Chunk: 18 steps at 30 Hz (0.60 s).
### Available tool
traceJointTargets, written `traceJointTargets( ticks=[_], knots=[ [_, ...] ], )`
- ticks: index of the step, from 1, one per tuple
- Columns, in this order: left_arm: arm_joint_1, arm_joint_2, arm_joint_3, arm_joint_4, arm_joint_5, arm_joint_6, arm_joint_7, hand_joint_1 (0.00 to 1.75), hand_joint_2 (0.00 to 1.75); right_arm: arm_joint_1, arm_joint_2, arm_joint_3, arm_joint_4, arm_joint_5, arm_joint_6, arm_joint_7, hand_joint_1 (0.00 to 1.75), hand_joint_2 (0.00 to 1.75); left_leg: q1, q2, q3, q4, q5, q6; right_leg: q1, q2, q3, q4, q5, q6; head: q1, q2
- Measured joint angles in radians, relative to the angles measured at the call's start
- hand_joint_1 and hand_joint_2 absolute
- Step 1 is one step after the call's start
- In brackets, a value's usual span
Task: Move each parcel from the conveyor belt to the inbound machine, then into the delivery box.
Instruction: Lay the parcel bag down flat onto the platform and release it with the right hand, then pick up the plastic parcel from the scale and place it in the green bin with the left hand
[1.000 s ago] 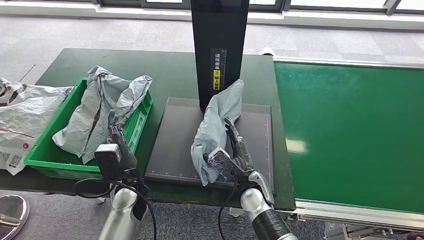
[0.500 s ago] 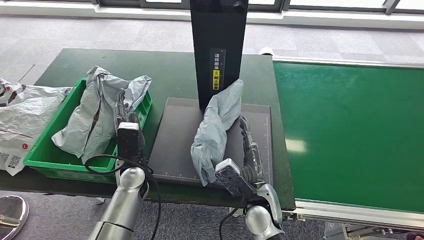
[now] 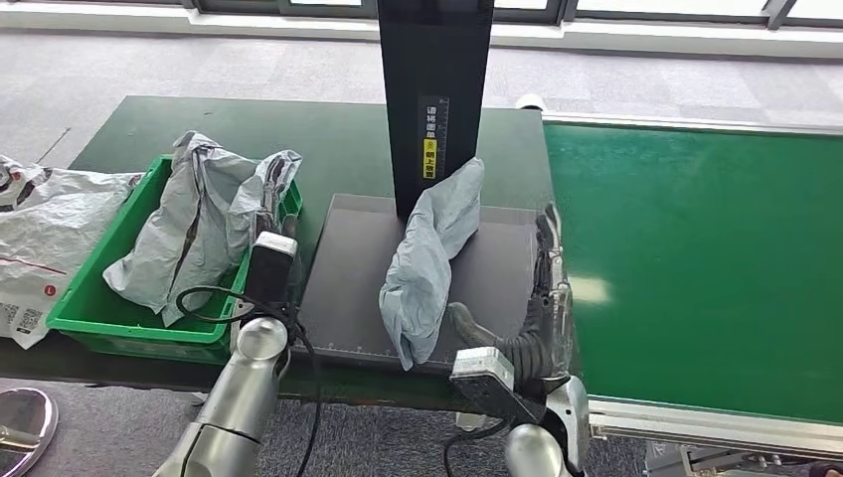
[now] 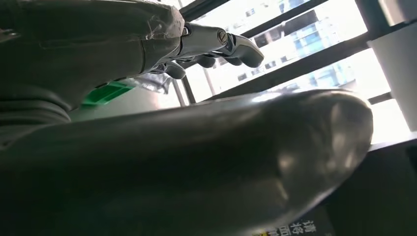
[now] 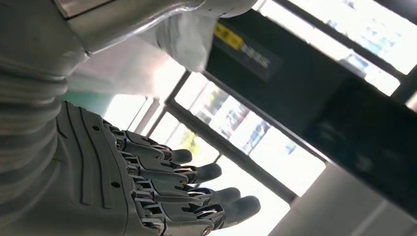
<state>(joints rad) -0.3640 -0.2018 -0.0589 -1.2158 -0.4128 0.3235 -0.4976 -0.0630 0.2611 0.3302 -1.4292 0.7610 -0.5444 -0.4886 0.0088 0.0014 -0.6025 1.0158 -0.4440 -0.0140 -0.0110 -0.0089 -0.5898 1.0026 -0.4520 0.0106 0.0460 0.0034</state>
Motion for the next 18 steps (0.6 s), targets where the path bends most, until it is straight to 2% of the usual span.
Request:
traceJointTargets(
  ticks=[4, 8, 13, 18],
  knots=[
    [-0.009, 0.008, -0.04, -0.023, -0.194, -0.084, 0.053, 0.0, 0.0, 0.07, -0.021, 0.024, -0.123, 0.02, -0.026, 0.006, 0.0, 1.75, 0.0, -0.001, 0.0, 0.0, -0.001, 0.0, 0.0, -0.001, 0.0, 0.0, -0.001, 0.0, 0.0, 0.0],
    [-0.045, 0.012, -0.131, 0.053, -0.347, -0.131, 0.1, 0.0, 0.0, 0.112, -0.037, 0.052, -0.184, -0.005, -0.015, -0.007, 0.0, 1.75, 0.0, 0.0, 0.0, 0.0, -0.001, 0.0, 0.0, -0.001, 0.0, -0.001, -0.001, 0.0, 0.0, 0.0],
    [-0.068, 0.012, -0.219, 0.14, -0.403, -0.14, 0.112, 0.0, 0.0, 0.132, -0.053, 0.074, -0.239, -0.013, 0.001, -0.013, 0.0, 1.75, 0.0, 0.001, 0.0, 0.0, -0.001, 0.0, 0.0, 0.001, 0.0, -0.001, 0.0, 0.001, 0.0, 0.0],
    [-0.087, 0.012, -0.256, 0.185, -0.431, -0.159, 0.137, 0.0, 0.0, 0.133, -0.064, 0.088, -0.263, -0.019, 0.012, -0.012, 0.0, 1.75, 0.0, 0.001, 0.001, 0.0, -0.001, 0.0, 0.0, 0.001, 0.0, -0.001, 0.0, 0.0, 0.0, 0.0]
  ],
)
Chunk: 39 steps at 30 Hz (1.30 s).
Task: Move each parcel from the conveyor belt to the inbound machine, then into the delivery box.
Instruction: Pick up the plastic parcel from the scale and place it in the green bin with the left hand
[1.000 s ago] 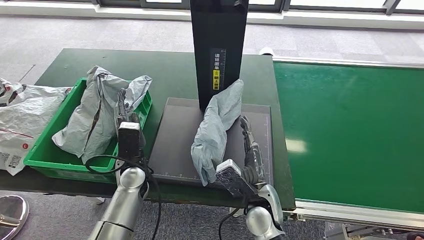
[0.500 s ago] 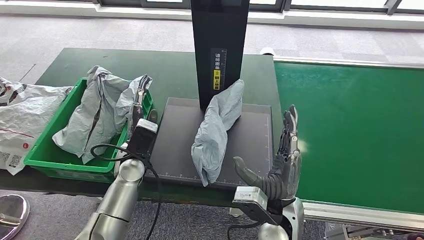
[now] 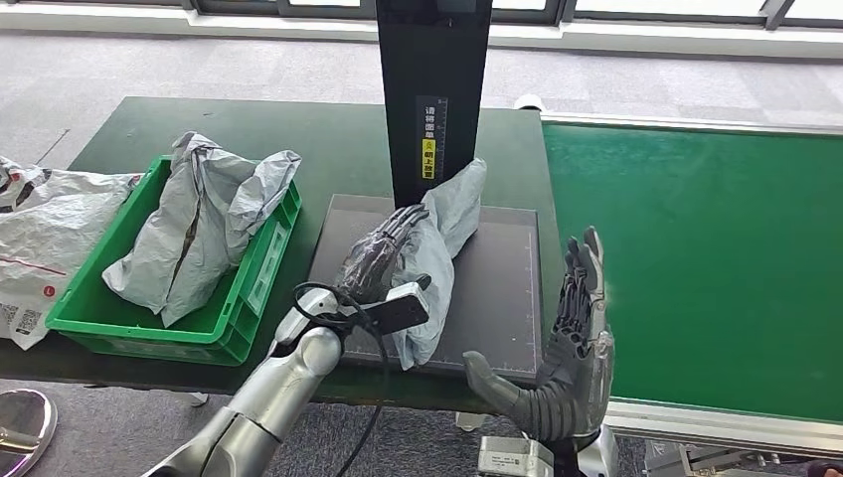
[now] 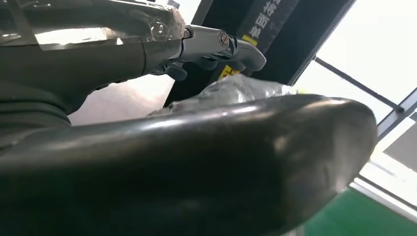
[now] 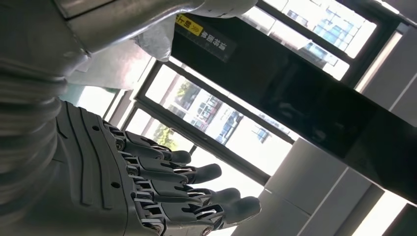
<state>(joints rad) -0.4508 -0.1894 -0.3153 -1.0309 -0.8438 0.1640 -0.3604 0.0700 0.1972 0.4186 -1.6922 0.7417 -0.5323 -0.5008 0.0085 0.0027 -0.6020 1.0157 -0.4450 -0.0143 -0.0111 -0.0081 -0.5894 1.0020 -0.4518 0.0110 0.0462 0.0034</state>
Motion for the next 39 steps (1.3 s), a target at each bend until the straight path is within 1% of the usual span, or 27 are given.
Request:
traceJointTargets(
  ticks=[5, 10, 22, 26, 27, 28, 30, 31, 32, 36, 39],
  knots=[
    [-0.018, 0.0, -0.033, 0.058, -0.058, -0.008, 0.032, 0.0, 0.0, 0.001, -0.01, 0.016, -0.012, 0.0, 0.001, -0.001, 0.0, 1.75, 0.0, 0.0, 0.0, 0.0, 0.0, 0.0, 0.0, 0.0, 0.0, 0.0, 0.0, 0.0, 0.0, 0.0],
    [-0.031, 0.0, -0.052, 0.096, -0.071, -0.008, 0.037, 0.0, 0.0, 0.001, -0.018, 0.032, -0.02, 0.002, 0.001, 0.0, 0.0, 1.75, 0.0, 0.0, 0.0, 0.0, 0.0, 0.0, 0.0, 0.0, 0.001, 0.0, 0.0, 0.0, 0.0, 0.0],
    [-0.041, 0.0, -0.059, 0.13, -0.082, -0.008, 0.04, 0.0, 0.0, 0.001, -0.024, 0.034, -0.025, 0.003, 0.001, 0.001, 0.0, 1.75, 0.0, 0.0, 0.001, 0.0, 0.0, 0.0, 0.0, 0.0, 0.001, 0.0, 0.0, 0.0, 0.0, 0.0],
    [-0.047, 0.0, -0.078, 0.147, -0.146, 0.012, 0.075, 0.0, 1.75, 0.001, -0.025, 0.042, -0.028, 0.009, 0.001, 0.006, 0.0, 1.75, 0.0, 0.0, 0.001, 0.0, 0.0, 0.0, 0.0, 0.0, 0.001, 0.0, 0.0, 0.0, 0.0, 0.0],
    [-0.049, 0.0, -0.084, 0.155, -0.167, 0.027, 0.088, 0.06, 1.75, 0.001, -0.026, 0.047, -0.029, 0.01, 0.001, 0.006, 0.0, 1.75, 0.0, 0.0, 0.001, 0.0, 0.0, 0.0, 0.0, 0.0, 0.001, 0.0, 0.0, 0.0, 0.0, 0.0],
    [-0.052, 0.0, -0.089, 0.164, -0.188, 0.046, 0.101, 0.4, 1.75, 0.001, -0.028, 0.054, -0.029, 0.009, 0.002, 0.005, 0.0, 1.75, 0.0, 0.0, 0.001, 0.0, 0.0, 0.0, 0.0, 0.0, 0.001, 0.0, 0.0, 0.0, 0.0, 0.0],
    [-0.054, 0.0, -0.097, 0.18, -0.226, 0.092, 0.128, 1.27, 1.75, 0.002, -0.031, 0.064, -0.03, 0.005, 0.004, 0.002, 0.0, 1.75, 0.0, 0.0, 0.001, 0.0, 0.0, 0.0, 0.0, 0.0, 0.001, 0.0, 0.0, 0.0, 0.0, 0.0],
    [-0.055, 0.0, -0.101, 0.187, -0.245, 0.116, 0.139, 1.64, 1.75, 0.002, -0.032, 0.067, -0.03, 0.002, 0.005, 0.0, 0.0, 1.75, 0.0, 0.0, 0.001, 0.0, 0.0, 0.0, 0.0, 0.0, 0.001, 0.0, 0.0, 0.0, 0.0, 0.0],
    [-0.055, 0.0, -0.104, 0.193, -0.264, 0.138, 0.151, 1.75, 1.75, 0.002, -0.033, 0.069, -0.03, 0.0, 0.006, -0.001, 0.0, 1.75, 0.0, 0.0, 0.001, 0.0, 0.0, 0.0, 0.0, 0.0, 0.001, 0.0, 0.0, 0.0, 0.0, 0.0],
    [-0.048, -0.003, -0.107, 0.212, -0.327, 0.235, 0.202, 1.75, 1.75, 0.0, -0.035, 0.077, -0.03, -0.008, 0.007, 0.0, 0.0, 1.75, 0.0, 0.0, 0.001, 0.0, 0.0, 0.0, 0.0, 0.0, 0.002, 0.0, 0.0, 0.0, 0.0, 0.0],
    [-0.03, -0.009, -0.107, 0.226, -0.351, 0.297, 0.213, 1.75, 1.75, -0.002, -0.037, 0.082, -0.03, -0.013, 0.006, 0.003, 0.0, 1.75, 0.0, 0.0, 0.001, 0.0, 0.0, 0.0, 0.0, 0.0, 0.002, 0.0, 0.0, 0.0, 0.0, 0.0]
  ],
)
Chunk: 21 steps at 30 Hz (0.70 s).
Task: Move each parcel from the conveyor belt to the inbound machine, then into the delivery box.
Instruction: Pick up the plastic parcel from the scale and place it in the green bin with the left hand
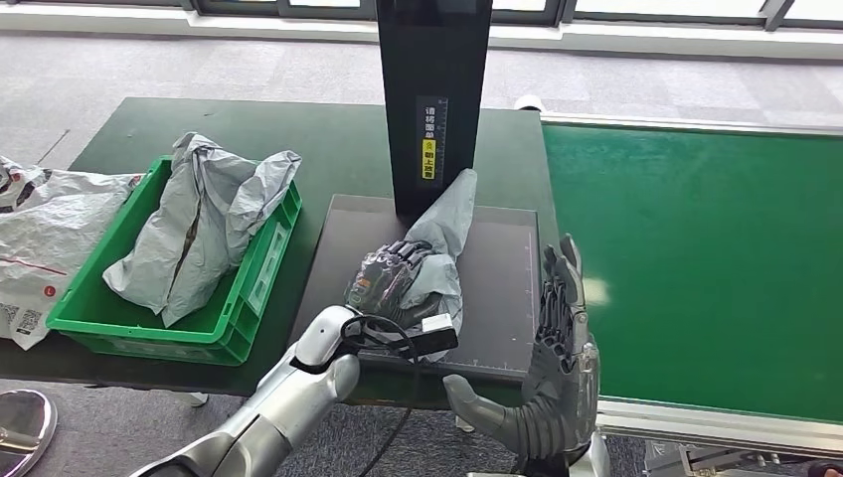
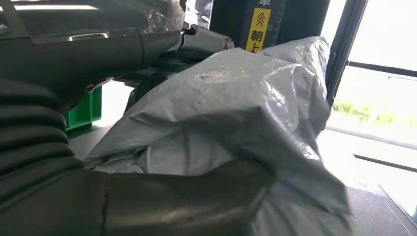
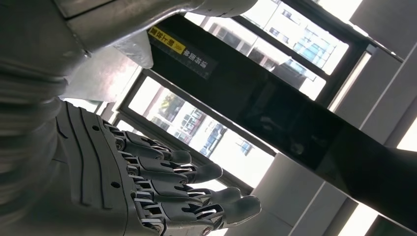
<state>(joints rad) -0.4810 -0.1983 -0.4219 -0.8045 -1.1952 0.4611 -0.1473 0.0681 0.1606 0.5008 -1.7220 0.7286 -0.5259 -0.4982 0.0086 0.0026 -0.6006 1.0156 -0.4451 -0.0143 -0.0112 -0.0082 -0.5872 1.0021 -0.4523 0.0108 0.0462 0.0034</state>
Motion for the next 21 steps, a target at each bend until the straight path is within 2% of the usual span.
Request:
traceJointTargets(
  ticks=[11, 15, 21],
  knots=[
    [0.059, -0.035, 0.051, 0.056, -0.11, 0.219, 0.055, 1.75, 1.75, -0.017, 0.0, 0.011, -0.001, -0.002, 0.007, 0.014, 0.0, 1.75, 0.0, 0.0, 0.001, 0.0, 0.0, 0.0, 0.0, 0.0, 0.001, 0.0, 0.0, 0.0, 0.0, 0.0],
    [0.111, -0.04, 0.097, 0.006, -0.154, 0.24, 0.066, 1.75, 1.75, -0.017, 0.0, 0.016, -0.001, -0.023, 0.01, -0.004, 0.0, 1.75, 0.0, 0.0, 0.001, 0.0, 0.0, 0.0, 0.0, 0.0, 0.001, 0.0, 0.0, 0.0, 0.0, 0.0],
    [0.189, -0.045, 0.147, -0.103, -0.121, 0.241, 0.014, 1.75, 1.75, -0.017, 0.0, 0.018, -0.001, -0.031, 0.011, -0.017, 0.0, 1.75, 0.0, 0.0, 0.001, 0.0, 0.0, 0.0, 0.0, 0.0, 0.001, 0.0, -0.001, 0.0, 0.0, 0.0]
  ],
)
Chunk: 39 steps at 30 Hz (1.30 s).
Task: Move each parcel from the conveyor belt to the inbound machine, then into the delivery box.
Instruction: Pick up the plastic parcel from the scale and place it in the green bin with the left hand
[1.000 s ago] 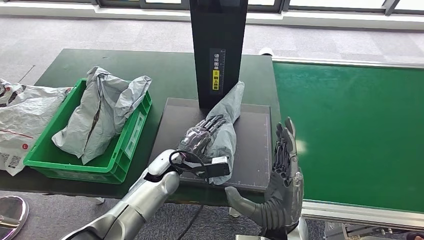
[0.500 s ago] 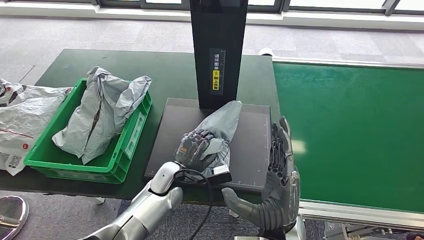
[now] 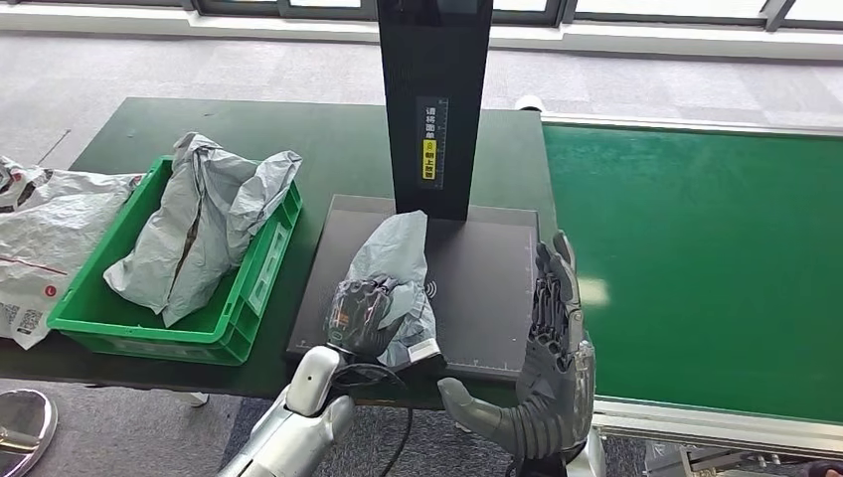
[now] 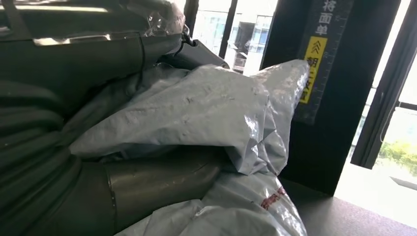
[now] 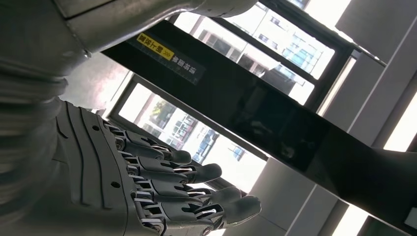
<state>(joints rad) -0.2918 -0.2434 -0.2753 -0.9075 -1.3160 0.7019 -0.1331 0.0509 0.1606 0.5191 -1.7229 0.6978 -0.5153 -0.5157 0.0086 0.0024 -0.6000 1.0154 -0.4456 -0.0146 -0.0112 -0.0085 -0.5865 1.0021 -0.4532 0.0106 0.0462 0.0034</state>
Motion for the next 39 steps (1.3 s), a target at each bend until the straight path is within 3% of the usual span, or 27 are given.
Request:
traceJointTargets(
  ticks=[7, 11, 17, 32, 39],
  knots=[
    [0.125, -0.006, 0.056, -0.298, 0.224, 0.0, -0.183, 1.75, 1.75, 0.015, -0.003, 0.0, -0.017, 0.005, -0.023, -0.027, 0.0, 1.75, 0.0, 0.0, -0.001, 0.0, -0.001, 0.0, 0.0, 0.0, -0.001, 0.0, 0.0, 0.0, 0.0, 0.0],
    [0.191, -0.022, 0.105, -0.484, 0.306, 0.0, -0.338, 1.75, 1.75, 0.046, -0.008, 0.0, -0.037, -0.001, -0.04, -0.062, 0.0, 1.75, 0.0, 0.0, -0.001, 0.0, -0.001, 0.0, 0.0, 0.0, -0.001, 0.0, -0.001, 0.0, 0.0, 0.0],
    [0.237, -0.039, 0.179, -0.696, 0.399, 0.0, -0.424, 1.75, 1.75, 0.085, -0.013, -0.001, -0.06, -0.01, -0.039, -0.092, 0.0, 1.75, 0.0, 0.001, 0.0, 0.0, -0.003, 0.001, 0.0, 0.0, -0.001, 0.0, -0.002, -0.001, 0.0, 0.0],
    [0.248, -0.052, 0.239, -0.799, 0.409, 0.0, -0.453, 1.75, 1.75, 0.093, -0.013, -0.002, -0.067, -0.01, -0.033, -0.095, 0.0, 1.75, 0.0, 0.001, 0.0, 0.0, -0.003, 0.001, 0.0, 0.001, -0.001, 0.0, -0.002, -0.001, 0.0, 0.0],
    [0.191, -0.024, 0.256, -0.767, 0.425, -0.002, -0.38, 1.75, 1.75, 0.105, -0.013, -0.012, -0.077, -0.007, -0.025, -0.094, 0.0, 1.75, 0.0, 0.001, 0.001, 0.0, -0.003, 0.001, 0.0, 0.001, -0.001, 0.0, -0.002, -0.001, 0.0, 0.0]
  ],
)
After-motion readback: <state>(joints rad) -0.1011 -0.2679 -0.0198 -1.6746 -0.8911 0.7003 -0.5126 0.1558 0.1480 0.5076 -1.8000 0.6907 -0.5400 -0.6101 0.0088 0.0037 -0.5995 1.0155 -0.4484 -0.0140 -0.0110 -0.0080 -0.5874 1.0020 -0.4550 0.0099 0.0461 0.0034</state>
